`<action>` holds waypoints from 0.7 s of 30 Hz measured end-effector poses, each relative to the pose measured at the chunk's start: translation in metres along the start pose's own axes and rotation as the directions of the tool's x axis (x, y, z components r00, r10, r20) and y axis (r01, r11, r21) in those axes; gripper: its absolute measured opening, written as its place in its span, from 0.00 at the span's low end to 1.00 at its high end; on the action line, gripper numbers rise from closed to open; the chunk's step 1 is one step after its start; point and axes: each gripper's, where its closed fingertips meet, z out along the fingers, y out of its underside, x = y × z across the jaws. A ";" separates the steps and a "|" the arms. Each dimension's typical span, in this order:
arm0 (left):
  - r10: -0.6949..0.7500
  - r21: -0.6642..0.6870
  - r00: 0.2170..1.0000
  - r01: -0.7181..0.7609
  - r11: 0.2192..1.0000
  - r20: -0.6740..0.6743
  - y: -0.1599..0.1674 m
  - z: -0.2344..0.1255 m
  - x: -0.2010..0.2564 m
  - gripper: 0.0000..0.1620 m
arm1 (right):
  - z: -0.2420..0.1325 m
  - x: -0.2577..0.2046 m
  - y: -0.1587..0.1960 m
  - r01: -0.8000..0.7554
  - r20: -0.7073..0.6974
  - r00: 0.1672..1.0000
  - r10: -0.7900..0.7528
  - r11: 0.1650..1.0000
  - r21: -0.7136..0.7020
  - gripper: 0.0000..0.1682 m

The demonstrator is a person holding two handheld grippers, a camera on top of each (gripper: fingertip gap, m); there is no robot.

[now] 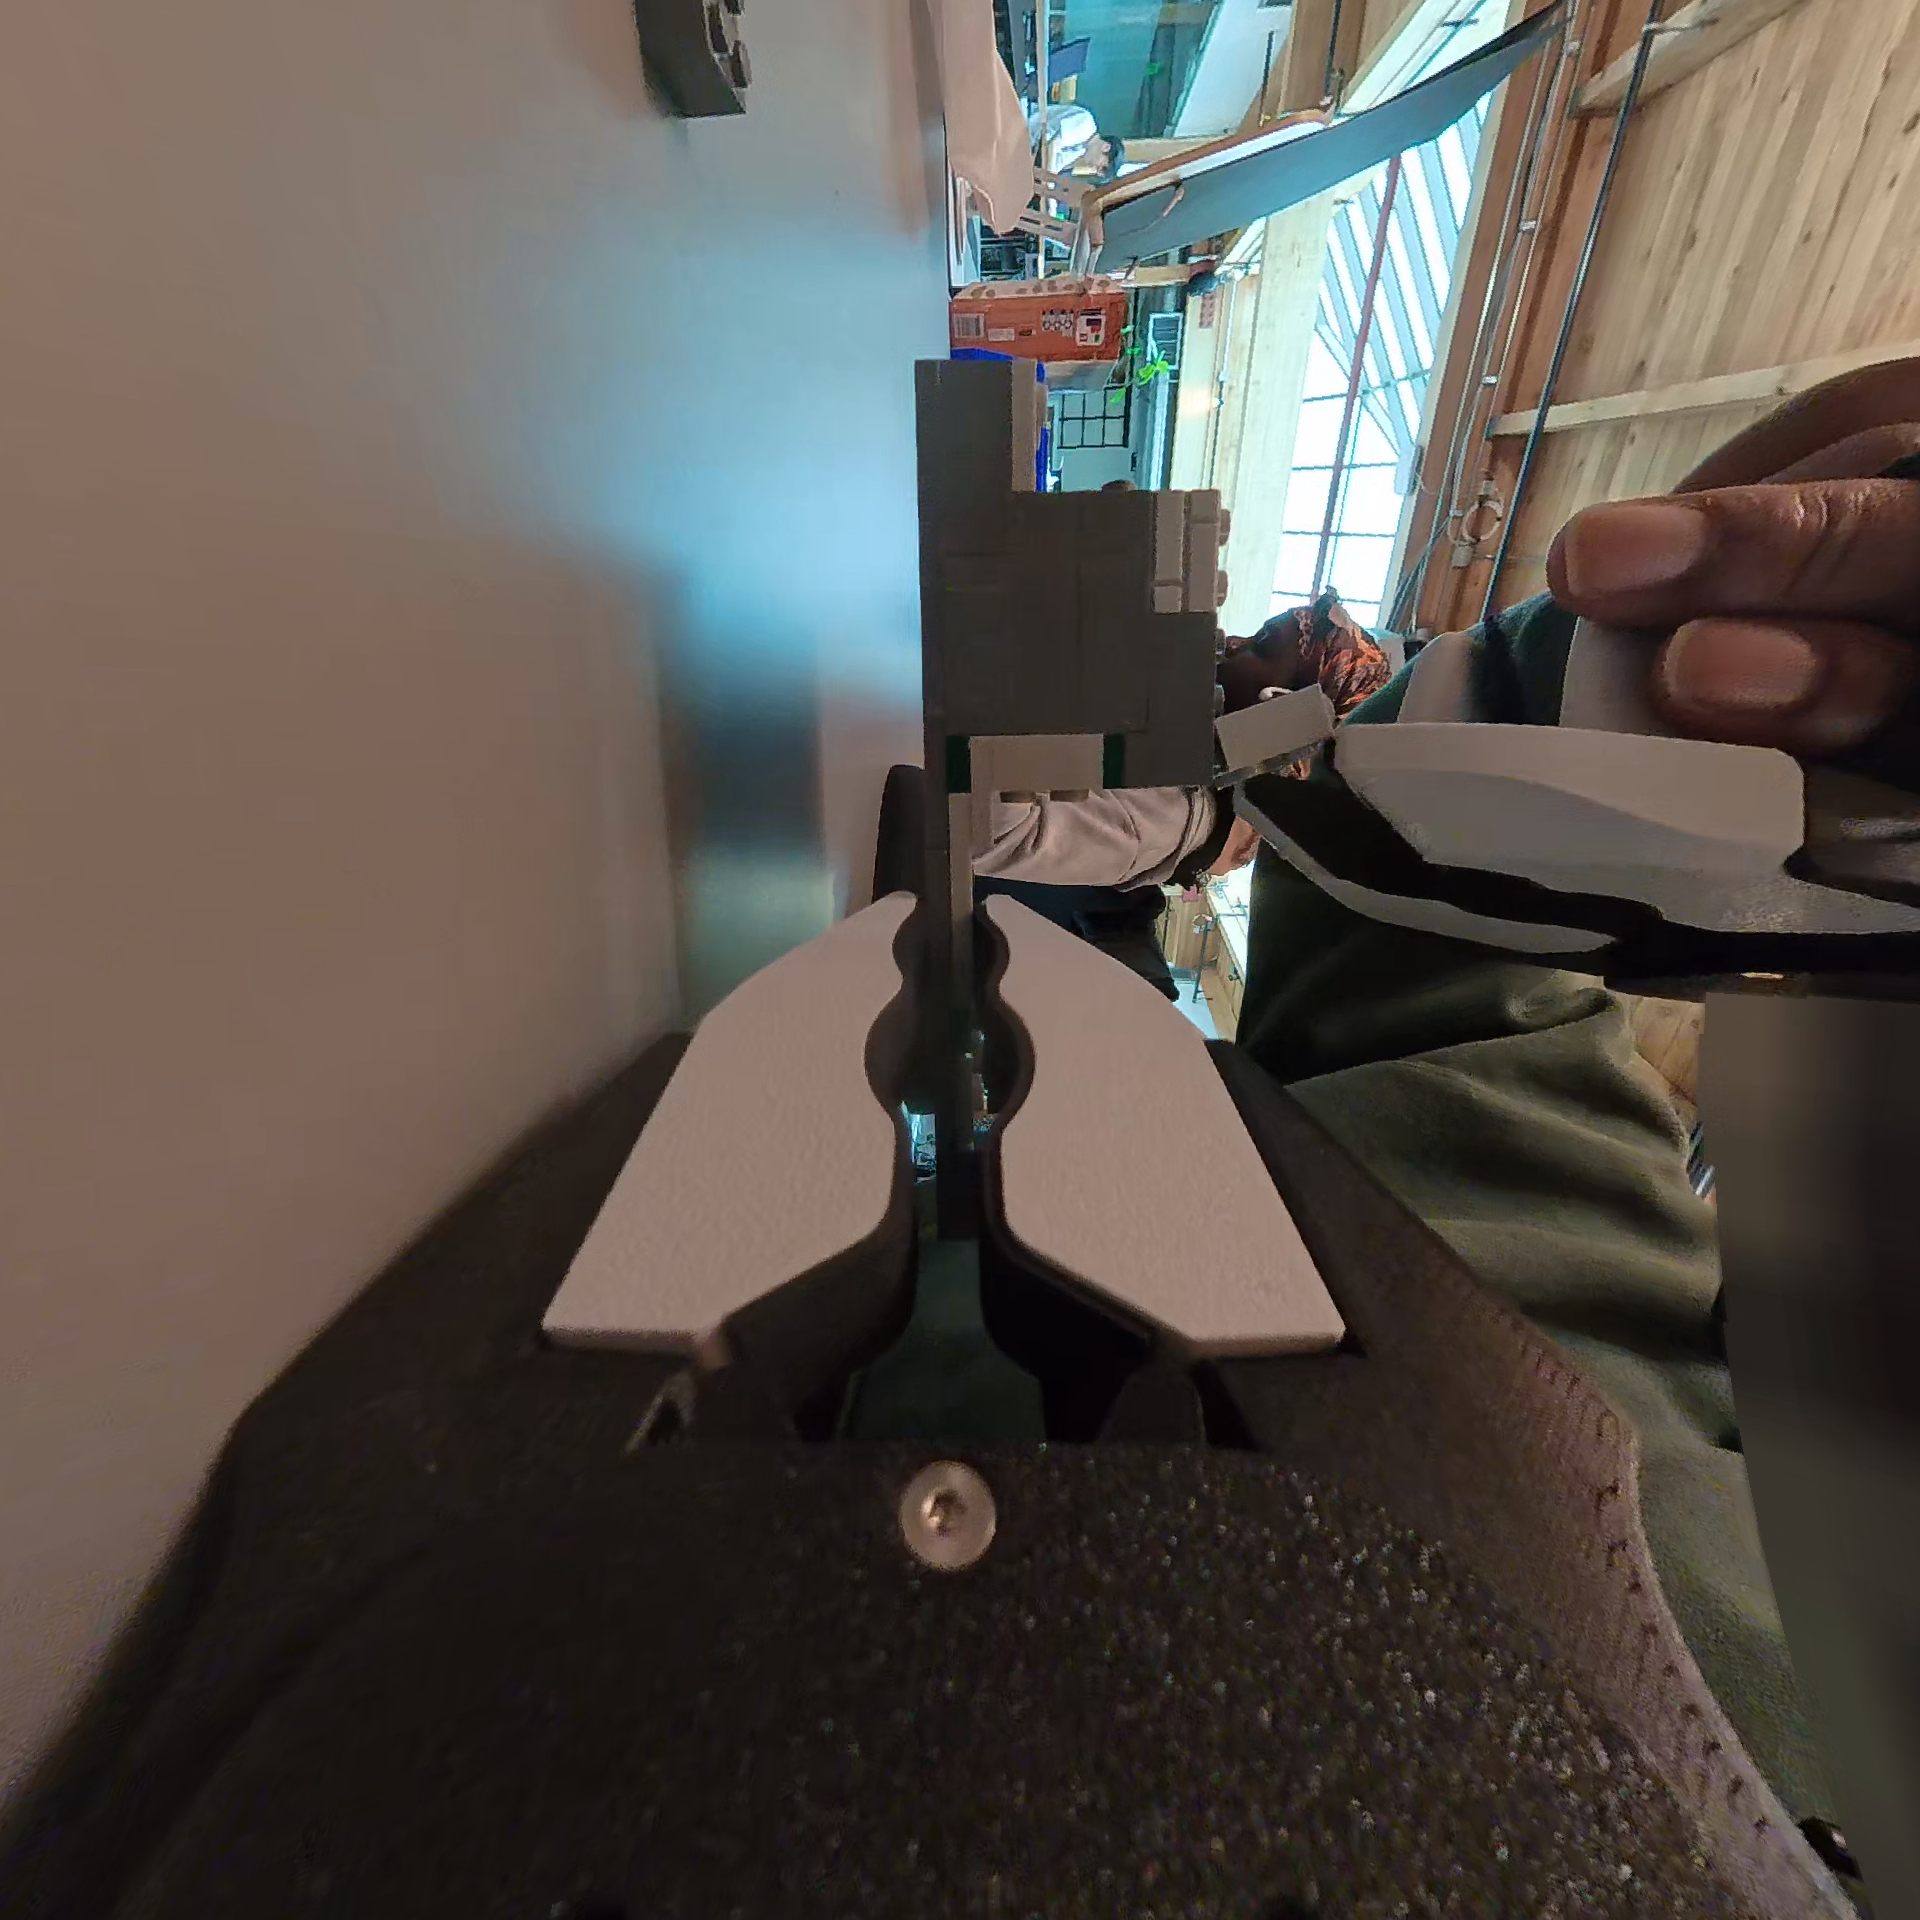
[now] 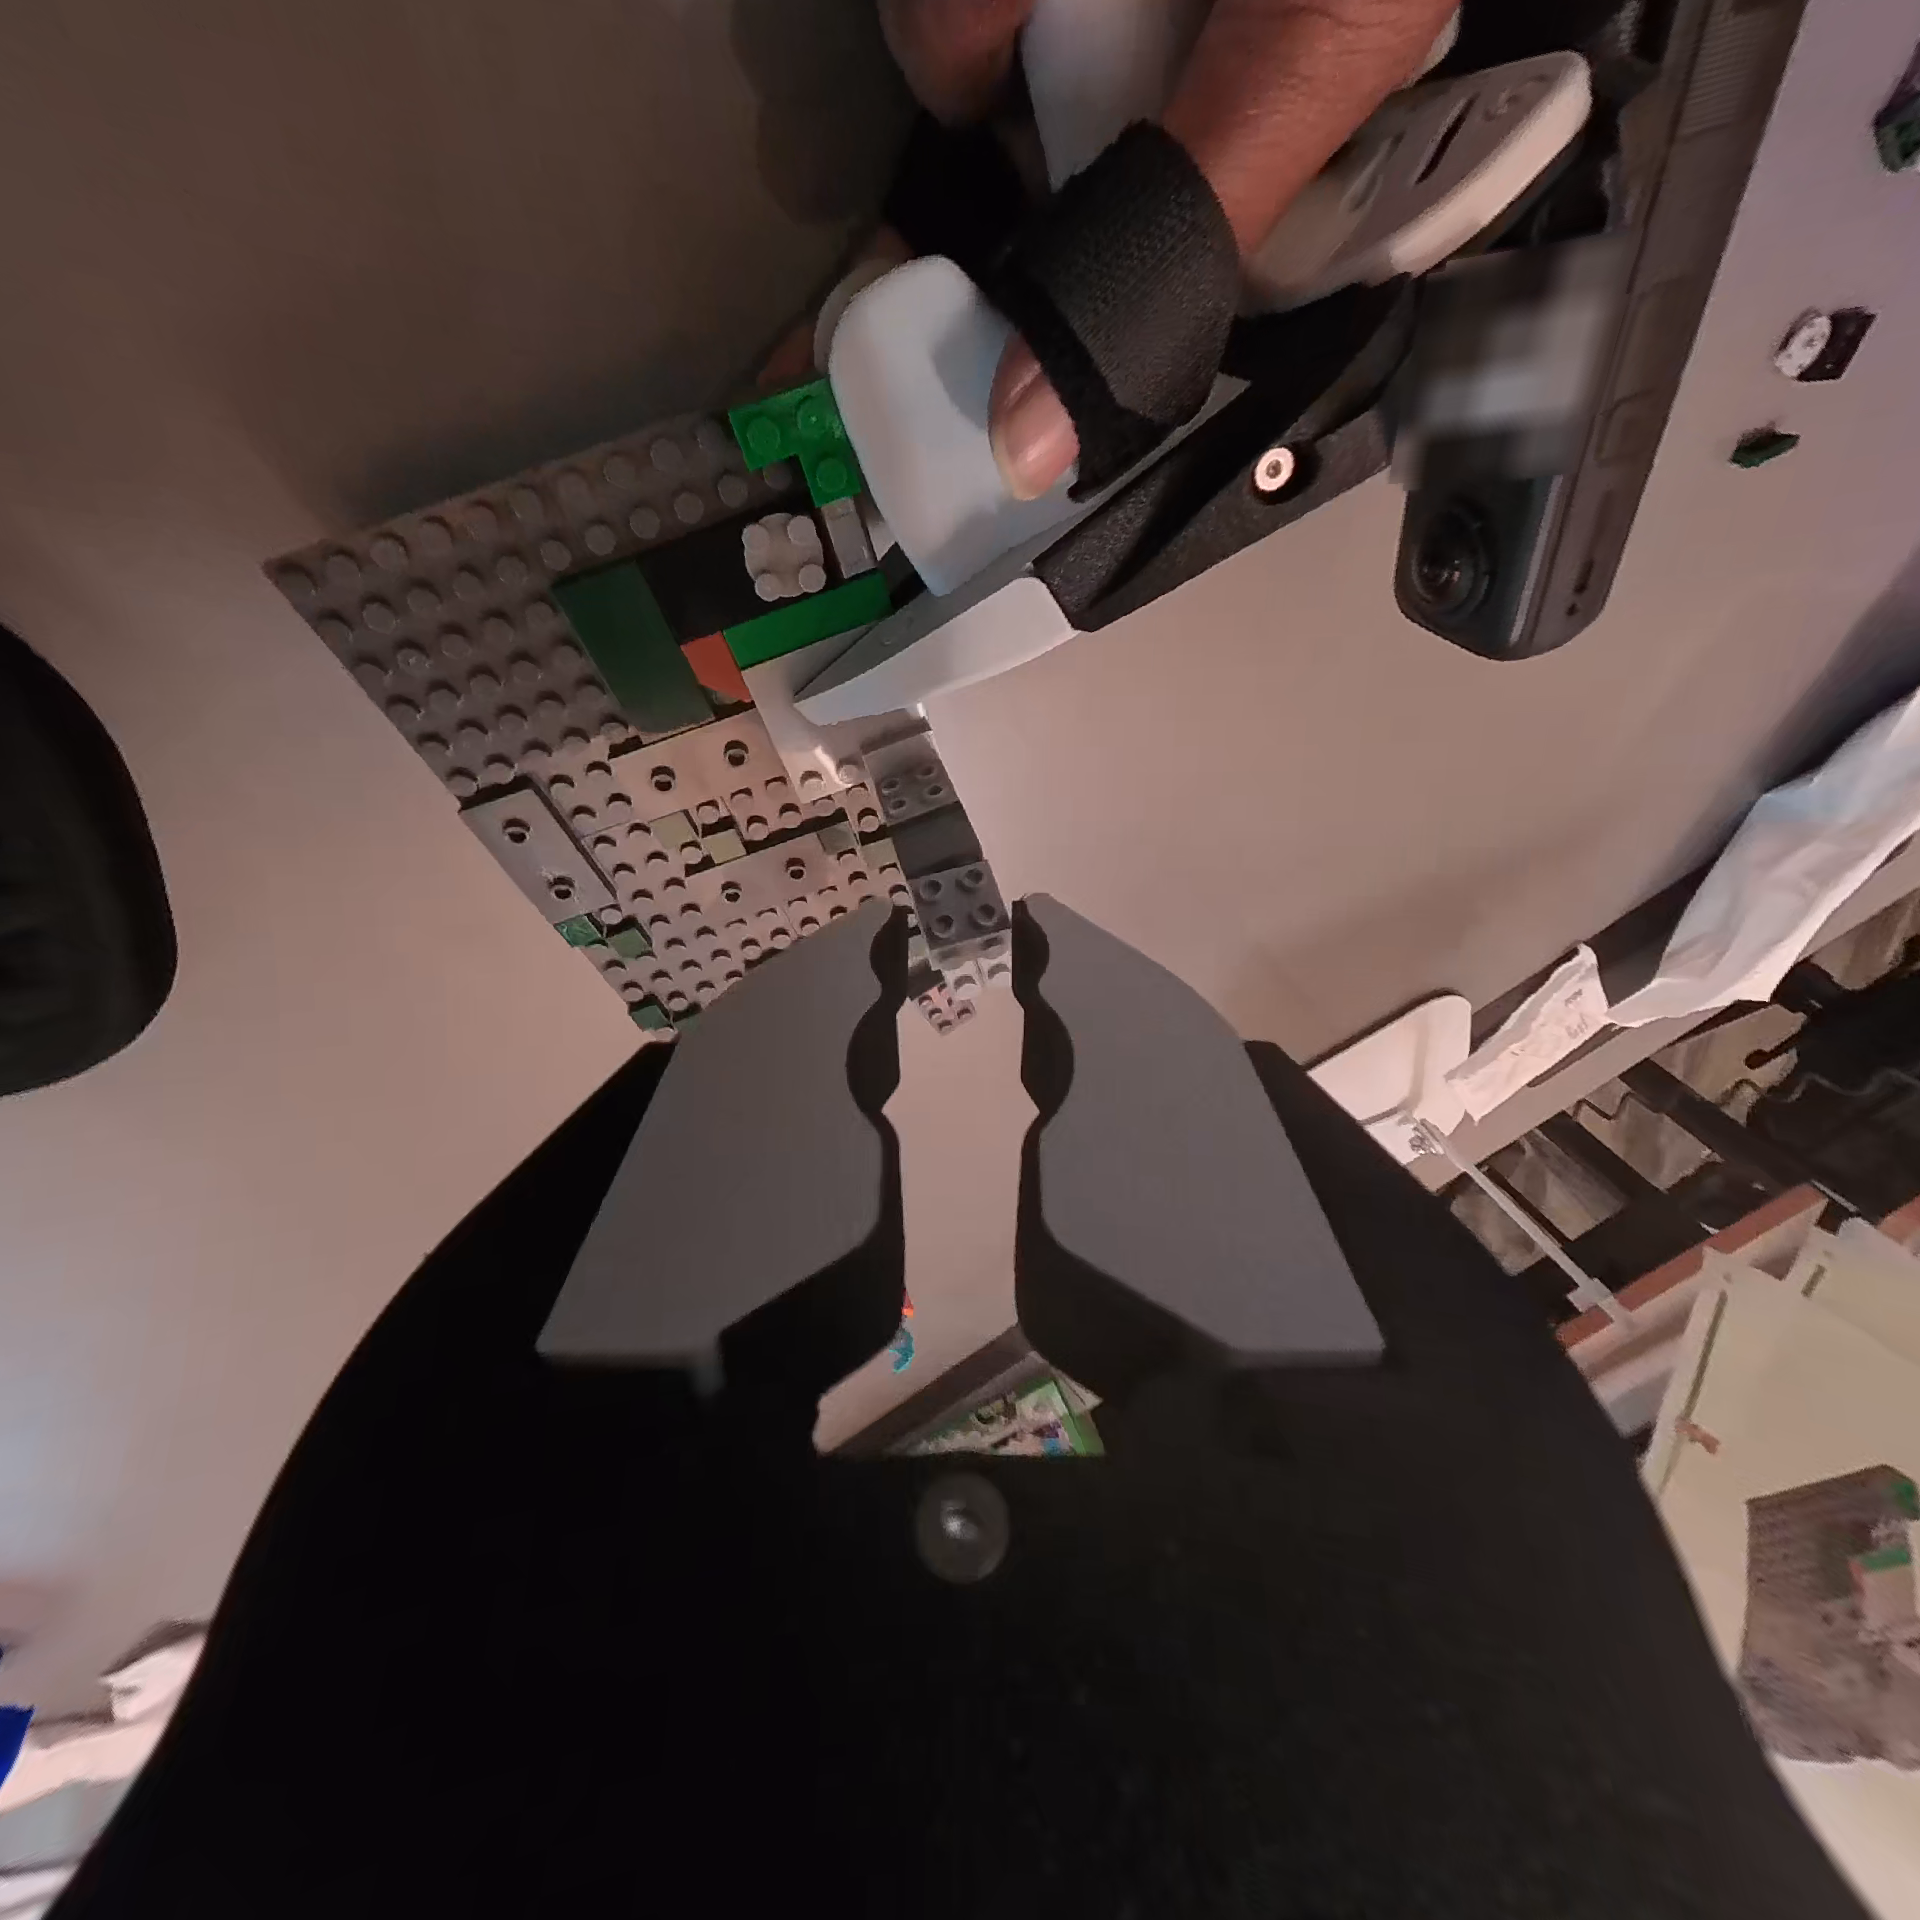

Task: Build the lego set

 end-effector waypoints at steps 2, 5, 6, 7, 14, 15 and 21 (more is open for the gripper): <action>-0.002 0.003 1.000 0.002 1.000 -0.003 0.000 0.000 0.000 0.04 | -0.001 0.001 0.000 -0.017 -0.015 1.000 0.017 1.000 0.013 0.11; -0.003 0.005 1.000 0.003 1.000 -0.005 0.000 0.000 0.001 0.04 | -0.005 0.003 0.001 -0.060 -0.036 0.997 0.062 0.997 0.045 0.12; -0.004 0.006 1.000 0.004 1.000 -0.006 0.000 0.000 0.001 0.04 | -0.007 0.004 0.001 -0.078 -0.042 0.996 0.081 0.995 0.059 0.12; -0.004 0.006 1.000 0.004 1.000 -0.006 0.000 0.000 0.001 0.04 | -0.009 0.004 0.002 -0.095 -0.048 0.994 0.099 0.993 0.074 0.13; 0.000 -0.036 1.000 -0.001 0.999 -0.021 0.004 0.001 0.003 0.04 | -0.030 0.005 -0.001 -0.371 0.064 0.926 0.373 0.864 0.341 0.13; 0.006 -0.055 1.000 -0.007 0.998 -0.022 0.007 0.001 0.004 0.04 | -0.032 0.001 0.001 -0.433 0.133 0.900 0.415 0.818 0.379 0.14; 0.080 -0.245 0.997 -0.082 0.966 -0.018 0.025 0.004 0.007 0.04 | -0.038 -0.018 0.004 -0.700 0.562 0.700 0.440 0.581 0.416 0.25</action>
